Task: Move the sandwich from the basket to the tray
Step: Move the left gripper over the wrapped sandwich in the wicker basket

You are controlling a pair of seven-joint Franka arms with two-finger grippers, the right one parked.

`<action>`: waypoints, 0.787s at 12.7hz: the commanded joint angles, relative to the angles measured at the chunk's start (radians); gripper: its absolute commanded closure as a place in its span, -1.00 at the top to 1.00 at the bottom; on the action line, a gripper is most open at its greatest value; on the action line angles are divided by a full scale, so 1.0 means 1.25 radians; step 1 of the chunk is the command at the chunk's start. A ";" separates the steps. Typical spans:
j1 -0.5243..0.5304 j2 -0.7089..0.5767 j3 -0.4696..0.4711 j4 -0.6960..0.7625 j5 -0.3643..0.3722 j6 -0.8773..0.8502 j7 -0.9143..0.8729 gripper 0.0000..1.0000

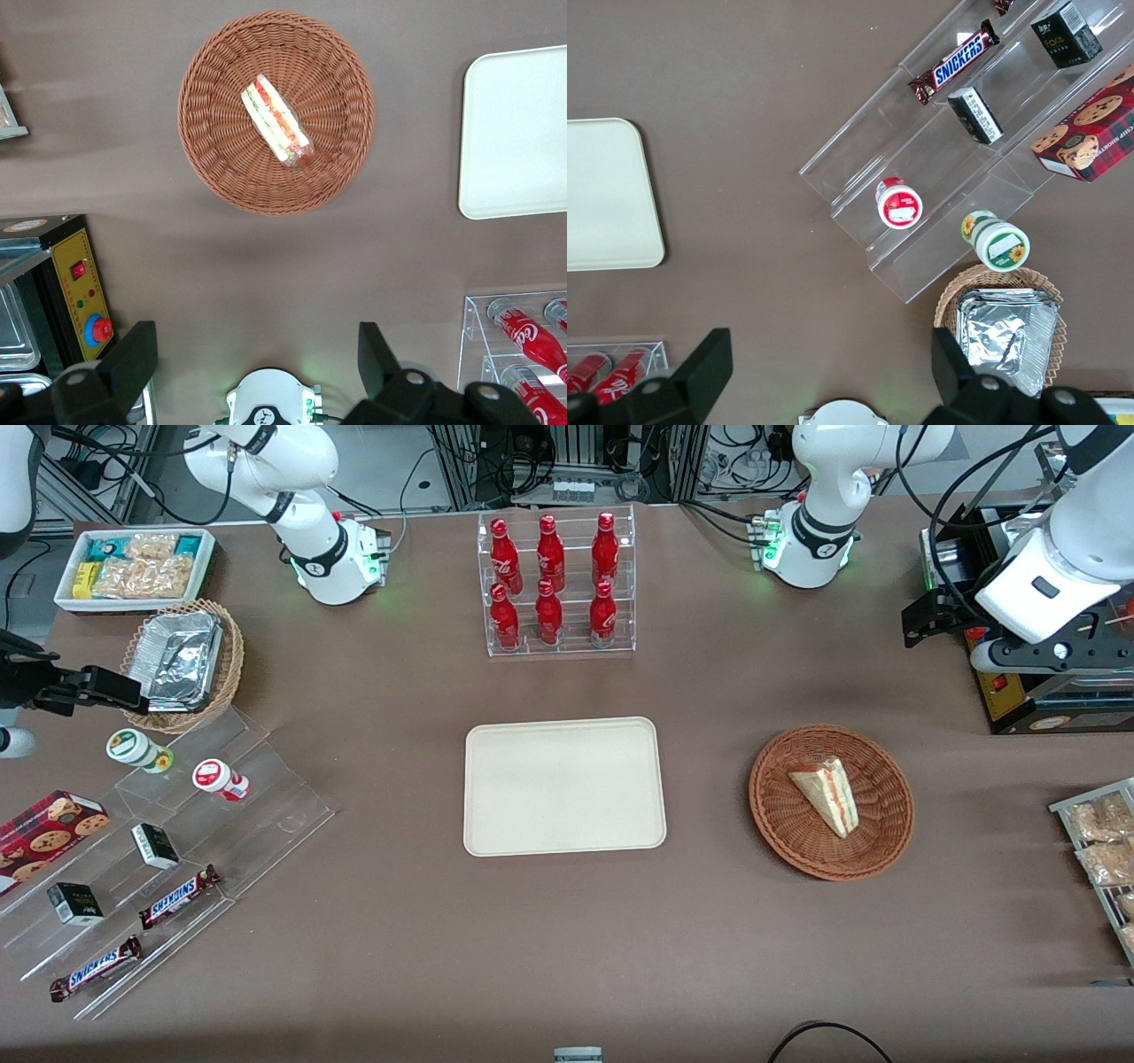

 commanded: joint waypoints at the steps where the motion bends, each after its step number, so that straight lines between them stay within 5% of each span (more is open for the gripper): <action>1: -0.018 -0.003 0.012 -0.006 0.006 0.017 -0.006 1.00; 10: -0.015 -0.011 0.014 -0.185 0.010 0.195 -0.006 1.00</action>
